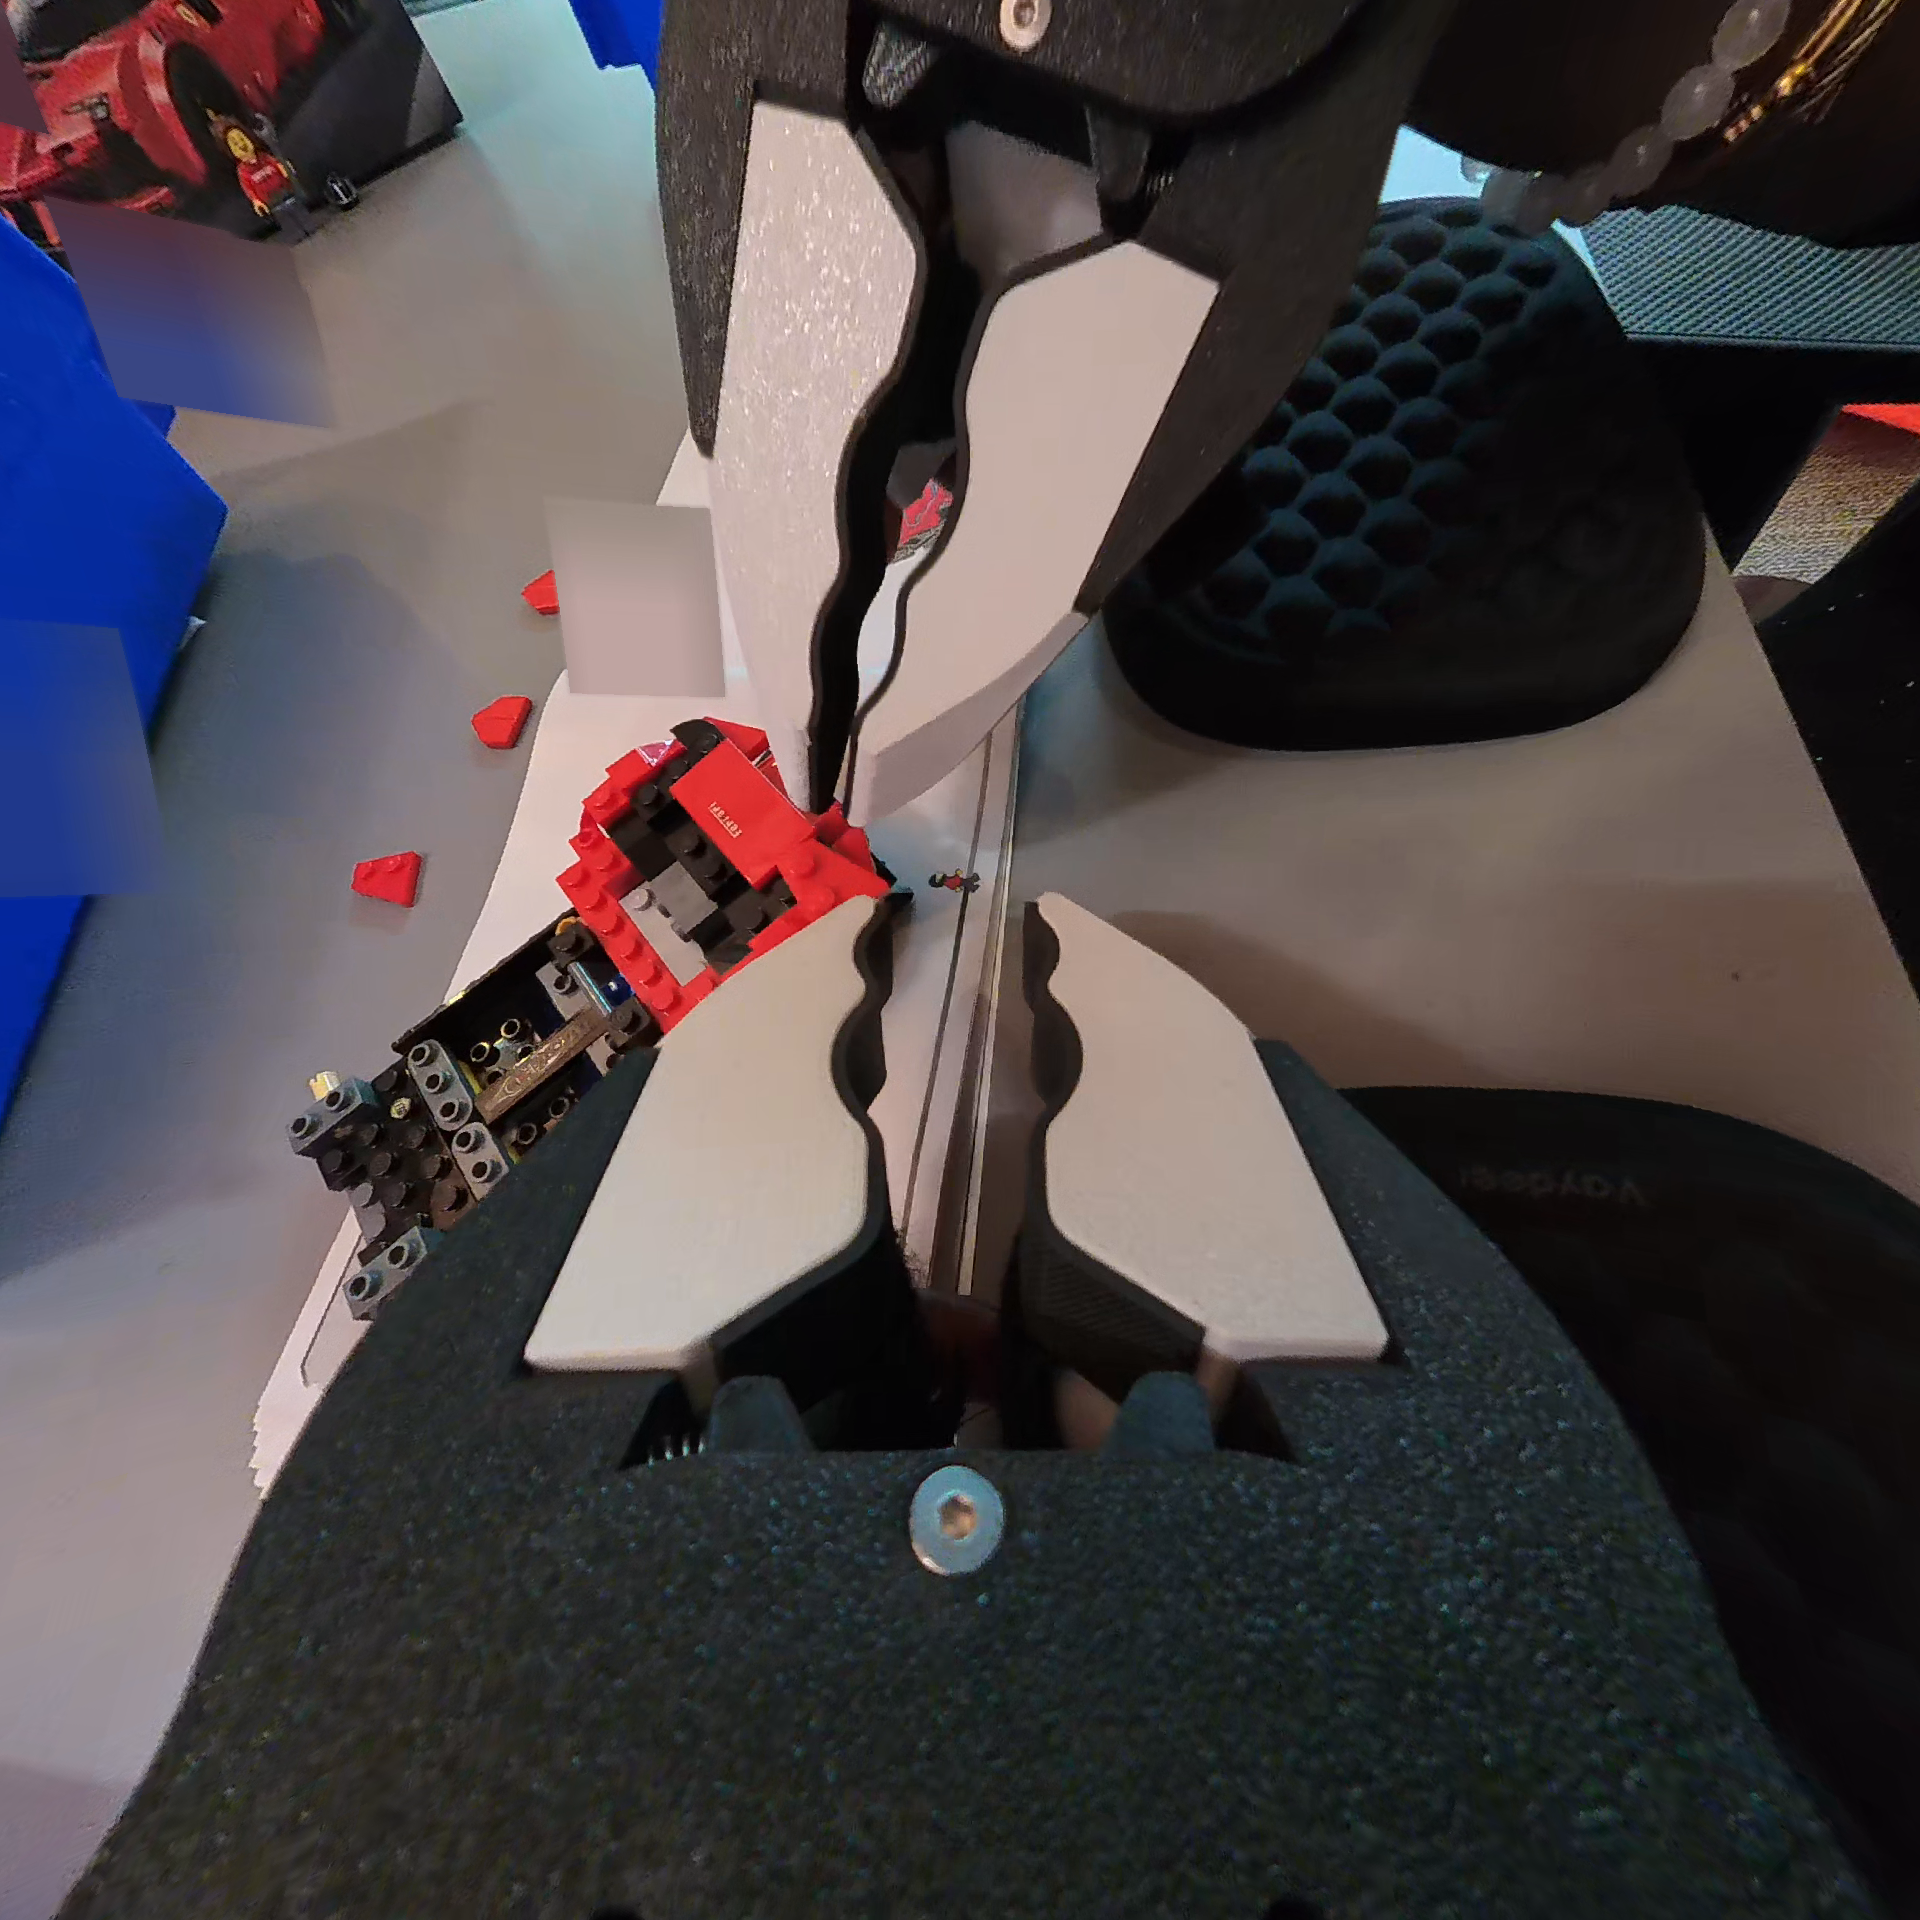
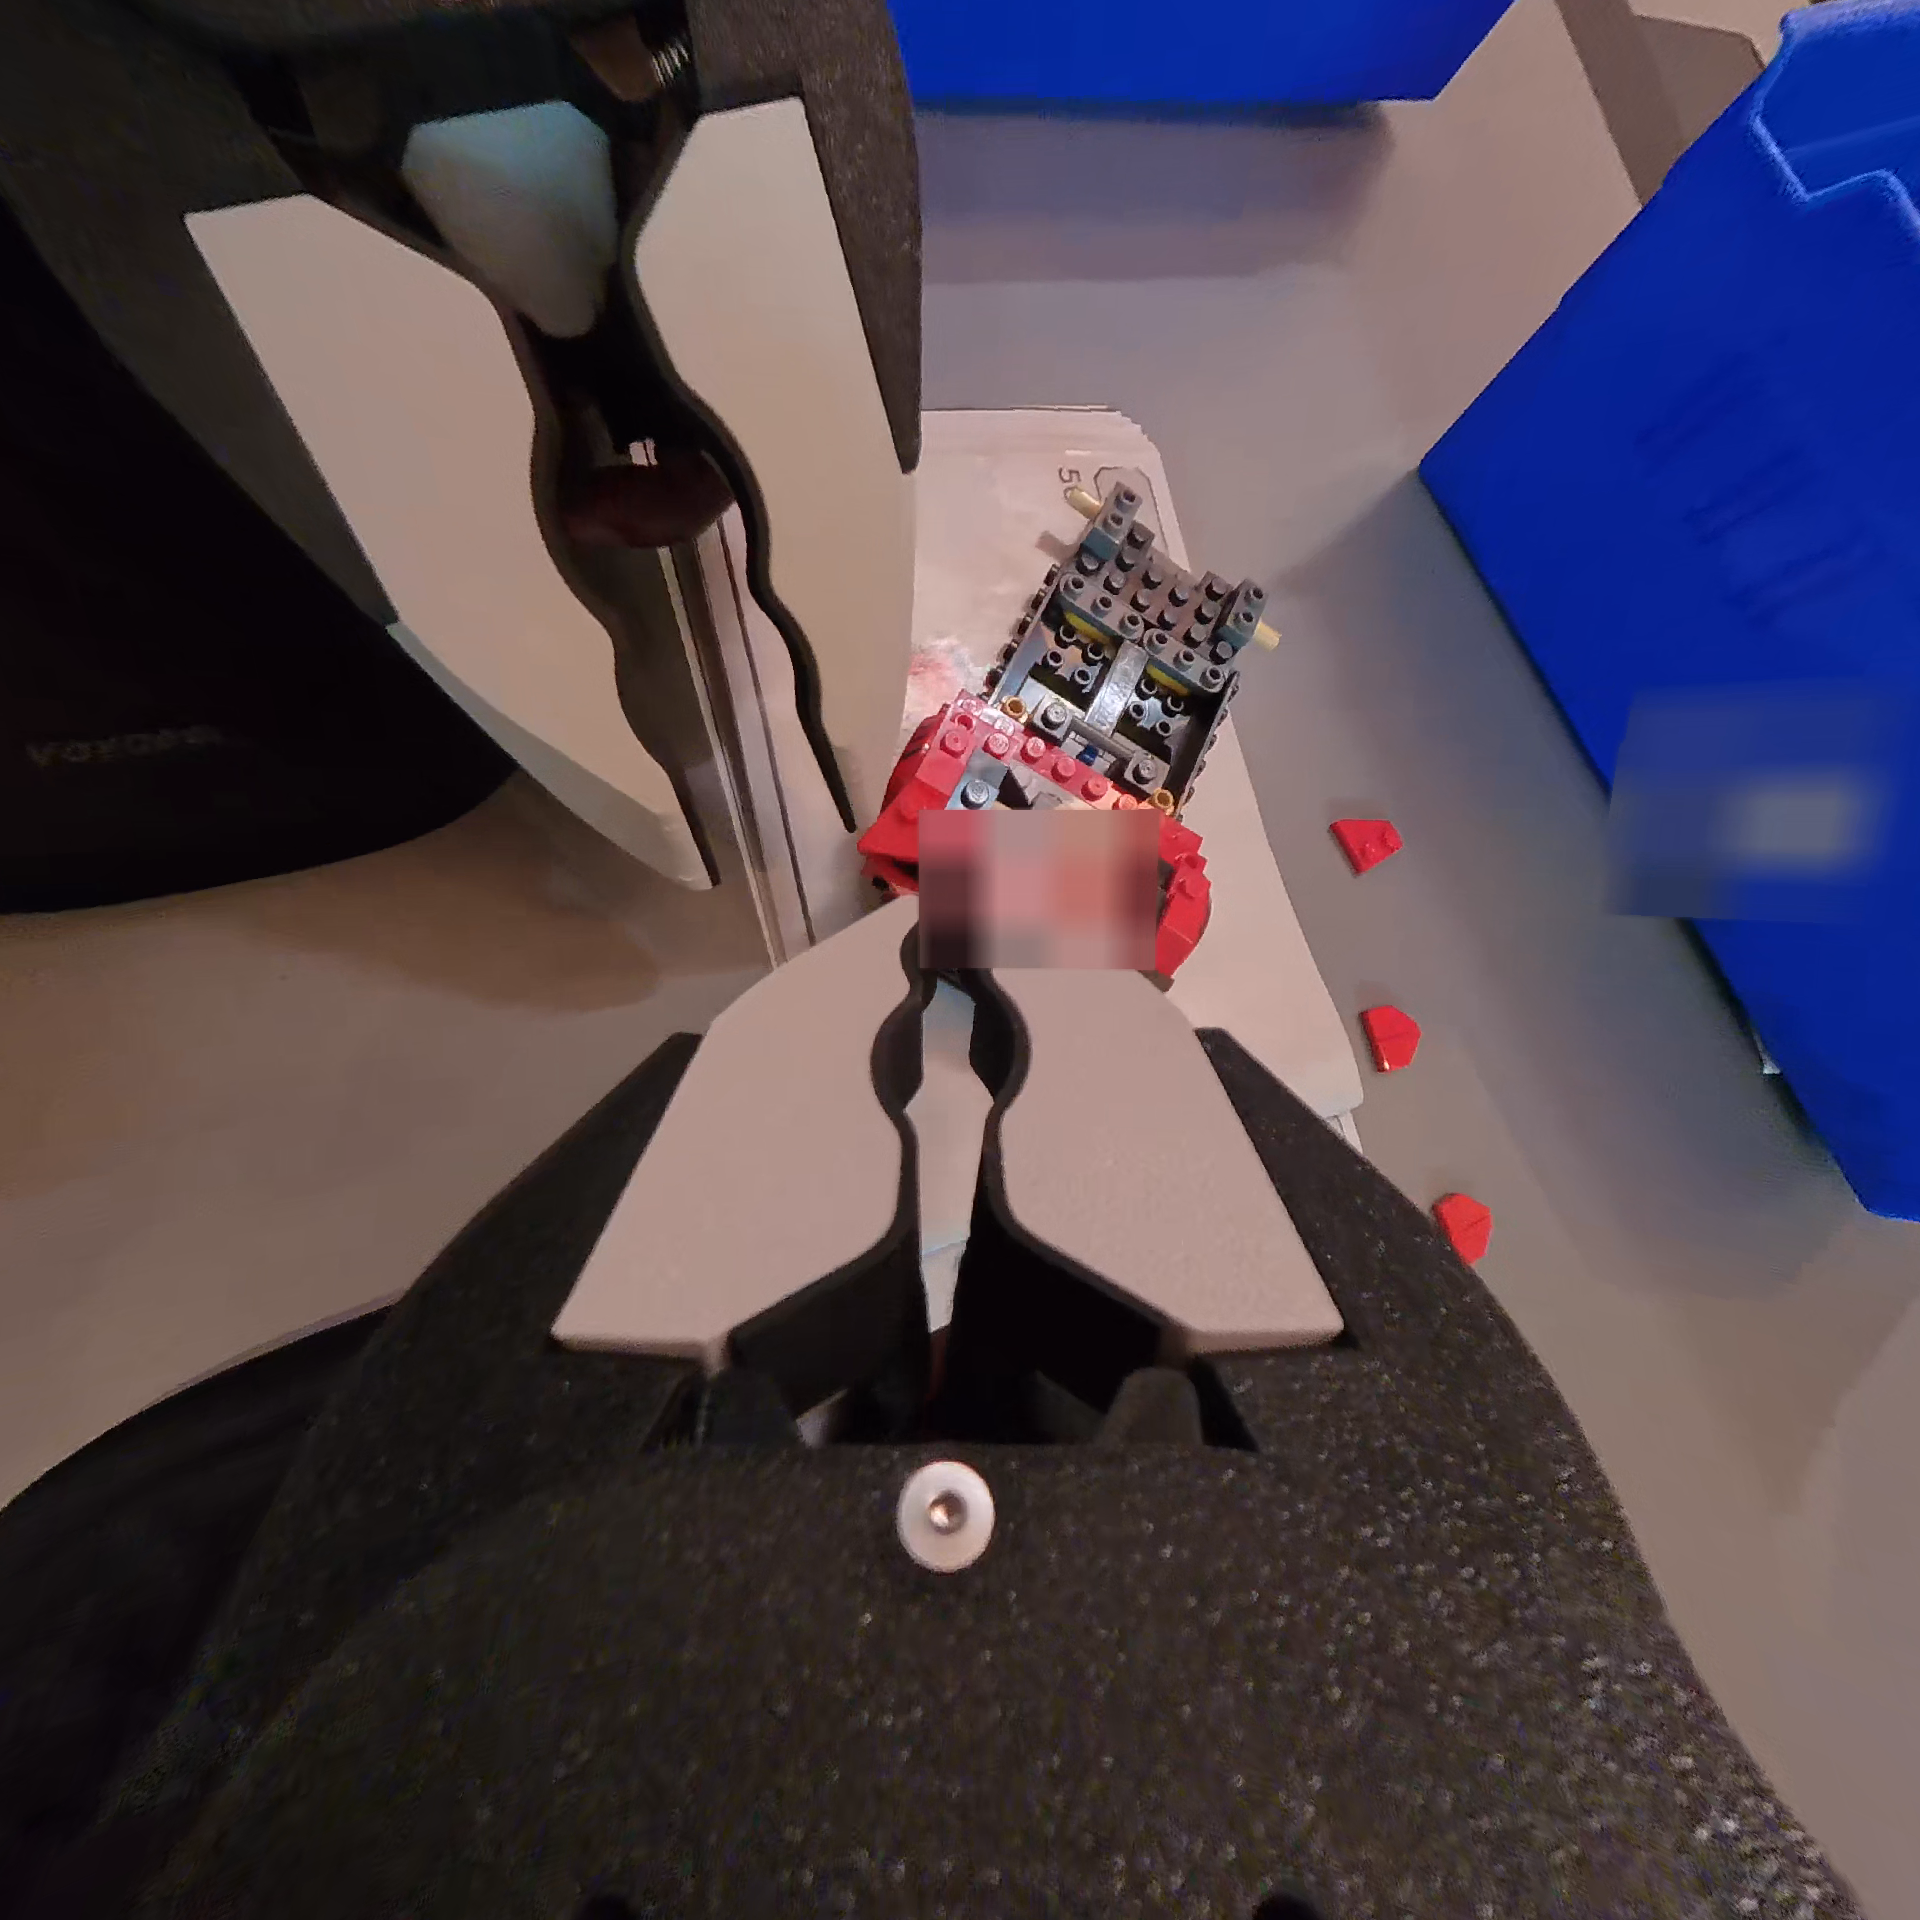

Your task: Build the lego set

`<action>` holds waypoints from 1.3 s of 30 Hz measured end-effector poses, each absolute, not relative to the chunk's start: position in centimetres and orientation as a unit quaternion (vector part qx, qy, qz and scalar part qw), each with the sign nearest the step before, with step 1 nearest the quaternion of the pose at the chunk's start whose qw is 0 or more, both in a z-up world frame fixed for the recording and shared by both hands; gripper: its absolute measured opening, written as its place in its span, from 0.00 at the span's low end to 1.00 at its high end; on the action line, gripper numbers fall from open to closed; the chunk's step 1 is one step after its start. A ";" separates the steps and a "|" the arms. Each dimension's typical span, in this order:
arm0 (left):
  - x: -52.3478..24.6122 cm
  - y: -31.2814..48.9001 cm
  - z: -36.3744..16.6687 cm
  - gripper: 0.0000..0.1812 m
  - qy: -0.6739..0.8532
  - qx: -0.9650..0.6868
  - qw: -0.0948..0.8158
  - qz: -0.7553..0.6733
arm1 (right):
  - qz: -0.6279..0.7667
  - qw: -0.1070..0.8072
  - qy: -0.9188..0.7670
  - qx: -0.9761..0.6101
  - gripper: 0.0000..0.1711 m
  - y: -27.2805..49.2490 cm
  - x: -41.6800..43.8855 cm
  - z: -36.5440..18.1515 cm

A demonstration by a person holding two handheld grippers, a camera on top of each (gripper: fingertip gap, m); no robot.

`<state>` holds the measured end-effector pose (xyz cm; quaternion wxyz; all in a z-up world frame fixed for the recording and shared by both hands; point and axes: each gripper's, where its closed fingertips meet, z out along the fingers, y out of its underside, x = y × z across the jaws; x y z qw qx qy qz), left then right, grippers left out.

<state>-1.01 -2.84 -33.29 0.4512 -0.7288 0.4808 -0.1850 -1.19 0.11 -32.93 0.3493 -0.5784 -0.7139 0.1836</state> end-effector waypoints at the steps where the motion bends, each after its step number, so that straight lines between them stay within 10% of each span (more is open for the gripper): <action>1: -1.0 -2.8 -33.3 0.13 0.481 -0.728 0.452 -0.185 | 0.184 0.348 -0.715 -0.578 0.02 0.1 -1.2 -33.0; 39: -2.3 -1.7 -32.9 0.16 0.454 -0.741 0.468 -0.160 | 0.172 0.380 -0.707 -0.570 0.08 -0.3 -1.7 -32.8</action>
